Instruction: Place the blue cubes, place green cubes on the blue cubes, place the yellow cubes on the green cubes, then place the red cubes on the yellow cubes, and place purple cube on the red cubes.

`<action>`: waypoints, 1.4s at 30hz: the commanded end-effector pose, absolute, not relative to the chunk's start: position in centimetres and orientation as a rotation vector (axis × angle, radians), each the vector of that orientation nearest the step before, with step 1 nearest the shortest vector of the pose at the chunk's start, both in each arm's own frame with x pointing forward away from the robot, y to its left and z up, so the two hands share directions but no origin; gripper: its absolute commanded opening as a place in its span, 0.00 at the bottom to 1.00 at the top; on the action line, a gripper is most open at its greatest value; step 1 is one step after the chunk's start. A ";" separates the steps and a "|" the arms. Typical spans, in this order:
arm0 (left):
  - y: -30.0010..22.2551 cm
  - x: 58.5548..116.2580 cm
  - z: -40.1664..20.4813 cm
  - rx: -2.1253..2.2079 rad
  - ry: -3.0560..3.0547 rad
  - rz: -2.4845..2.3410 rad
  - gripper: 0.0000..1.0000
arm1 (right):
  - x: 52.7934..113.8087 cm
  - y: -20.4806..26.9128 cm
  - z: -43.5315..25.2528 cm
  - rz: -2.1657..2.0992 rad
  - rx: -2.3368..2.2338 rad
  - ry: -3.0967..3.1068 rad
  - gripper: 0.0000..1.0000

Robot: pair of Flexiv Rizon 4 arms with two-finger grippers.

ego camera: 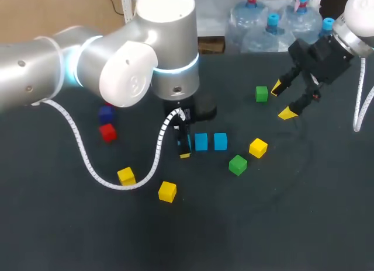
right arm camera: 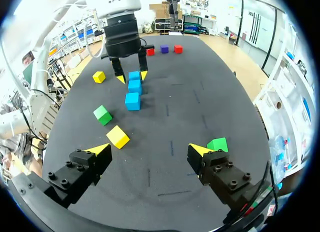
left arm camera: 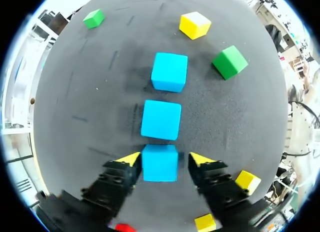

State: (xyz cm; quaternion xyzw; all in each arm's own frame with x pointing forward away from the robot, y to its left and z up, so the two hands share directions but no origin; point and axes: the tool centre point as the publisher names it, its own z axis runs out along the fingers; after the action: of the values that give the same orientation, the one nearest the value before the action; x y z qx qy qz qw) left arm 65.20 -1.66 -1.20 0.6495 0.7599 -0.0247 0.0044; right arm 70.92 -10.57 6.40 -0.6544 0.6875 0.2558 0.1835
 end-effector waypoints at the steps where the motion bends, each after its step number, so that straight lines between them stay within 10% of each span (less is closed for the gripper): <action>1: -1.5 65.3 -1.2 2.032 2.384 -0.082 1.00 | 70.9 -10.6 6.4 0.722 -1.845 1.938 1.00; 28: 1.7 65.7 0.9 1.889 2.424 -0.006 1.00 | 70.9 -10.6 6.4 0.722 -1.845 1.938 1.00; 30: 2.0 65.5 1.0 1.878 2.434 0.001 0.81 | 70.9 -10.6 6.4 0.722 -1.845 1.938 1.00; 32: 2.4 65.2 1.2 1.863 2.441 0.006 1.00 | 70.9 -10.6 6.4 0.722 -1.845 1.938 1.00; 42: 3.2 64.5 2.2 1.792 2.457 0.003 1.00 | 70.9 -10.6 6.4 0.722 -1.845 1.938 1.00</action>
State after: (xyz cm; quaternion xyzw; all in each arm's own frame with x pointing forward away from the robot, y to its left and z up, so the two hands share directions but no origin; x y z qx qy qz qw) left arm 65.23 2.95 1.99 0.5873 0.8082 0.0009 0.0426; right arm 70.92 -10.57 6.40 -0.6543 0.6875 0.2558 0.1835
